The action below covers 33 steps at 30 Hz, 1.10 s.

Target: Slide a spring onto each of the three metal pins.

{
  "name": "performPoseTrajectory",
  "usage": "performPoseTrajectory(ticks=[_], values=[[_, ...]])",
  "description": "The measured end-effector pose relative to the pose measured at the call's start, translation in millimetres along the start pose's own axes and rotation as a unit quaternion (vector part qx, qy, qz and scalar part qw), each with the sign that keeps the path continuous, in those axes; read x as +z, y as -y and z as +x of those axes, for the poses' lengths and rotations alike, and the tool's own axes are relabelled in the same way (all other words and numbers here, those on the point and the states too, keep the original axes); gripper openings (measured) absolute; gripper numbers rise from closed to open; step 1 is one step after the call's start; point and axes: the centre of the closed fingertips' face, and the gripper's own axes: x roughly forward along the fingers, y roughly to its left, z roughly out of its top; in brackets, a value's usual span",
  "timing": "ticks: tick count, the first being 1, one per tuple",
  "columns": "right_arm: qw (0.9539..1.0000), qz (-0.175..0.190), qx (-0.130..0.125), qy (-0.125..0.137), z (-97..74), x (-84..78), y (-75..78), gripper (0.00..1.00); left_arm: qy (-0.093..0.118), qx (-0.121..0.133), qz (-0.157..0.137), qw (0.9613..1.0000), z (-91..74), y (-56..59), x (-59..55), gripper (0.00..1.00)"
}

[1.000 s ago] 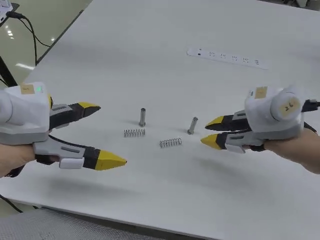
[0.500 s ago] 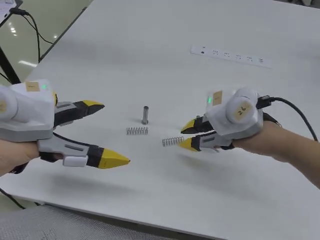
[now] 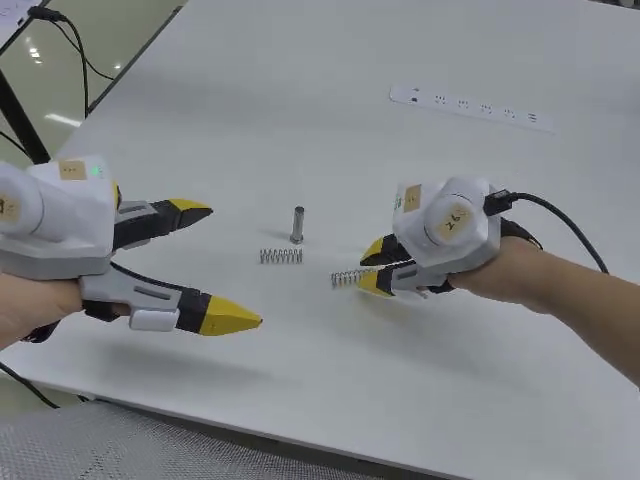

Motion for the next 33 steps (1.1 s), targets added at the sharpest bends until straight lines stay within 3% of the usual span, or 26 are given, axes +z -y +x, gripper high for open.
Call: performPoseTrajectory(ticks=[15,22,33], values=[[0.9993,-0.022,0.019,-0.024,9.2,-10.9,-3.6,0.08,-0.003,-0.002,0.001,1.0000,-1.4,1.6,-1.5,0.95],[0.9997,-0.011,0.015,-0.016,7.9,-10.0,-3.8,0.08,-0.004,-0.005,0.004,1.0000,0.2,3.9,1.1,0.95],[1.0000,-0.006,0.004,0.002,-20.2,-11.2,-10.4,0.08,-0.005,-0.026,0.015,0.9995,8.2,15.7,9.5,0.91]])
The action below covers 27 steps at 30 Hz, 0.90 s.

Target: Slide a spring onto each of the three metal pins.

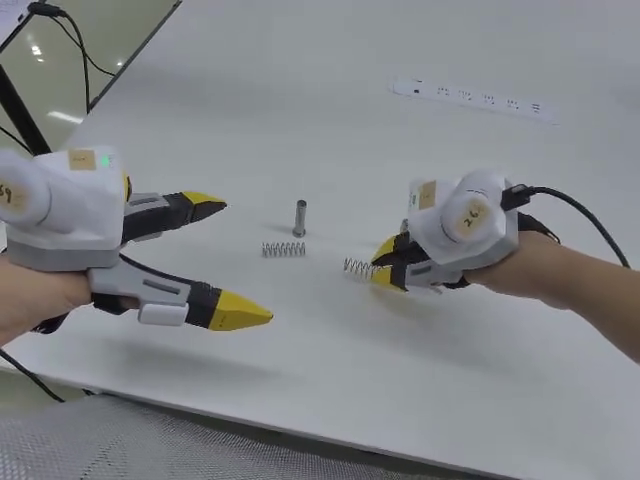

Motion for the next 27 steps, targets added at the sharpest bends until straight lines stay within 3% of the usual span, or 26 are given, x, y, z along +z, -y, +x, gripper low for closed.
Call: performPoseTrajectory(ticks=[11,19,27], values=[[1.0000,-0.003,-0.008,0.001,-29.7,0.7,-4.6,0.08,-0.005,-0.036,0.018,0.9992,21.3,12.3,10.4,0.85],[0.9999,-0.008,-0.013,0.005,-47.0,7.5,-10.0,0.08,-0.005,-0.063,0.029,0.9976,45.6,24.7,18.8,0.80],[0.9998,-0.018,-0.011,-0.004,-55.7,0.4,-17.9,0.08,-0.013,-0.091,0.036,0.9951,74.3,38.9,19.0,0.72]])
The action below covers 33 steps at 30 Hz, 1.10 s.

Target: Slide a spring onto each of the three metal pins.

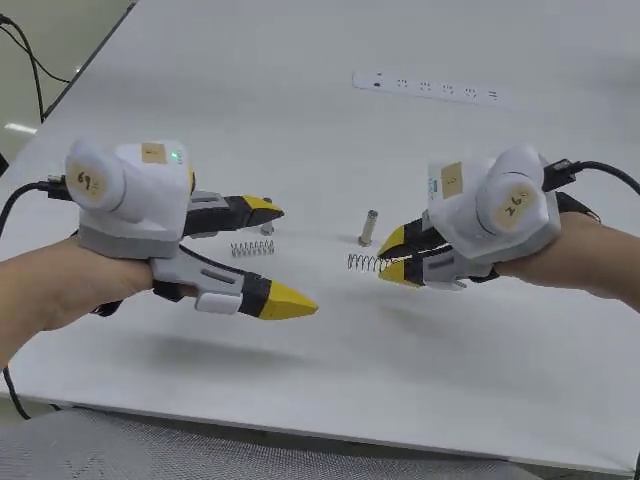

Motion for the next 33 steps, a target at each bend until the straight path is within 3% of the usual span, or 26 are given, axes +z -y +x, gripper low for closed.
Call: performPoseTrajectory(ticks=[7,15,19,24,33], values=[[0.9999,0.010,-0.005,0.009,-10.4,1.9,-4.8,0.08,-0.001,-0.020,0.007,0.9998,21.7,8.5,2.9,0.61],[0.9998,0.010,-0.004,0.019,-18.6,8.2,-11.4,0.08,0.022,-0.018,-0.002,0.9996,36.3,9.4,12.3,0.41],[0.9997,0.007,-0.006,0.022,-20.6,11.0,-13.1,0.08,0.034,-0.030,-0.012,0.9989,42.8,15.1,16.4,0.33],[0.9997,0.006,-0.005,0.025,-23.6,12.7,-14.6,0.08,0.032,-0.053,-0.004,0.9981,50.5,27.2,18.8,0.22],[0.9997,-0.003,-0.002,0.024,-27.4,13.0,-16.3,0.08,0.028,-0.066,0.004,0.9974,52.3,31.1,17.2,0.09]])
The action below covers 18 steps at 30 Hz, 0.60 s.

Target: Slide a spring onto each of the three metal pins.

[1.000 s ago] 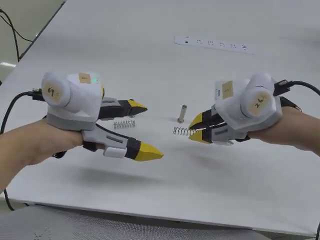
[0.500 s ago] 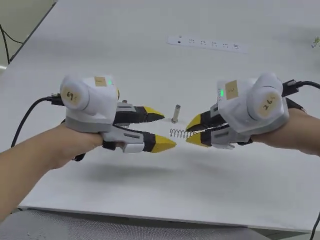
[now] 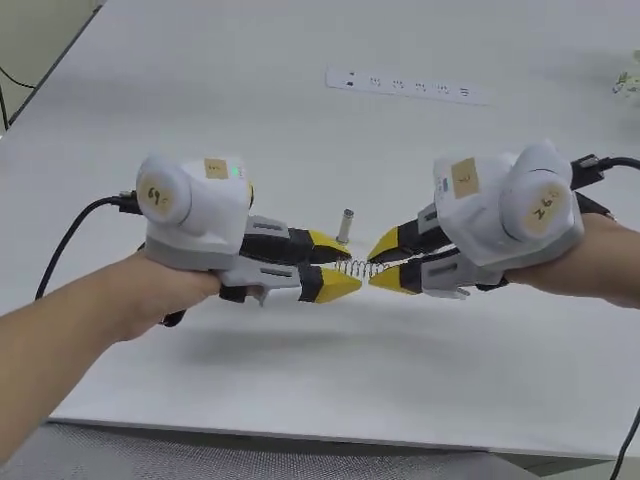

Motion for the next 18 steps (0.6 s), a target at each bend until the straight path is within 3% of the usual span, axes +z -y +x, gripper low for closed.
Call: performPoseTrajectory(ticks=[4,18], values=[[1.0000,-0.003,0.003,0.001,-0.5,1.4,-0.2,0.08,0.003,-0.001,0.003,1.0000,-1.2,0.3,1.8,0.04],[0.9998,-0.009,0.011,0.011,-3.3,6.1,-2.0,0.08,0.009,-0.011,0.007,0.9999,-3.5,3.6,5.3,0.02]])
